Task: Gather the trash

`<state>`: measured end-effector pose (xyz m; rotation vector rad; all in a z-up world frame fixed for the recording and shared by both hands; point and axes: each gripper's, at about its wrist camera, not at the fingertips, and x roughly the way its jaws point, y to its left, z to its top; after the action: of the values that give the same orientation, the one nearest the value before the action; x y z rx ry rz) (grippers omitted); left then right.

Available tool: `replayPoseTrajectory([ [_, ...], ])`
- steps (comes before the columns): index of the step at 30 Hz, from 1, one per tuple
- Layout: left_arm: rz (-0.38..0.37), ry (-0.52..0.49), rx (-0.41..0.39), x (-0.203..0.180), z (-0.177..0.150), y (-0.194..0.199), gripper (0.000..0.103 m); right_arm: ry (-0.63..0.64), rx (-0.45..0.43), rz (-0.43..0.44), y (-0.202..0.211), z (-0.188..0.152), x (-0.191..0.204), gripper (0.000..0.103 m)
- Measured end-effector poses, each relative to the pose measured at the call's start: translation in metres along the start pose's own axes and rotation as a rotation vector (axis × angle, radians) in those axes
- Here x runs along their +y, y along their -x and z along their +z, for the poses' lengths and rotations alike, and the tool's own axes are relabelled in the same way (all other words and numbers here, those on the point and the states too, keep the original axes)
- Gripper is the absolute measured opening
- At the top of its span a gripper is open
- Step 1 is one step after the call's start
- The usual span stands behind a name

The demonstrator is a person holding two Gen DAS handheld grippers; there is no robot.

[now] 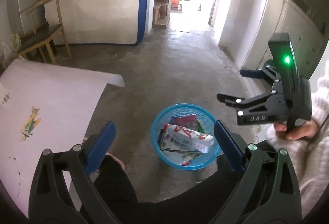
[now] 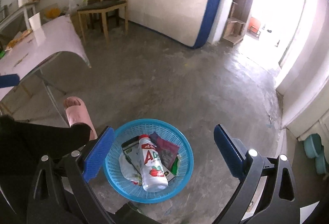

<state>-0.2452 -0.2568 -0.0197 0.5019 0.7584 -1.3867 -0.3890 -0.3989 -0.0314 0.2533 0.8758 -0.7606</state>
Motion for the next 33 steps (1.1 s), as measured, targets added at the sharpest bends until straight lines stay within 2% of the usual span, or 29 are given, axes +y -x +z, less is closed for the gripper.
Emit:
replayPoseTrajectory([
  [2, -0.034, 0.023, 0.05, 0.005, -0.001, -0.009, 0.092, 0.033, -0.017, 0.011, 0.003, -0.001, 0.007, 0.094],
  [4, -0.023, 0.027, 0.076, 0.004, -0.002, -0.014, 0.092, 0.057, -0.035, 0.01, 0.005, -0.003, 0.012, 0.094],
  [9, 0.007, -0.047, 0.078, -0.011, -0.007, -0.015, 0.092, 0.134, -0.06, -0.01, 0.012, -0.008, 0.029, 0.096],
  [14, 0.046, -0.1, 0.105, -0.021, -0.01, -0.02, 0.092, 0.093, -0.027, -0.033, 0.009, -0.007, 0.02, 0.096],
  [22, 0.044, -0.091, 0.097, -0.018, -0.007, -0.019, 0.092, 0.066, -0.035, -0.054, 0.012, -0.009, 0.011, 0.096],
  [33, 0.064, -0.113, 0.107, -0.022, -0.006, -0.021, 0.092, 0.008, 0.02, -0.039, -0.002, -0.011, -0.004, 0.096],
])
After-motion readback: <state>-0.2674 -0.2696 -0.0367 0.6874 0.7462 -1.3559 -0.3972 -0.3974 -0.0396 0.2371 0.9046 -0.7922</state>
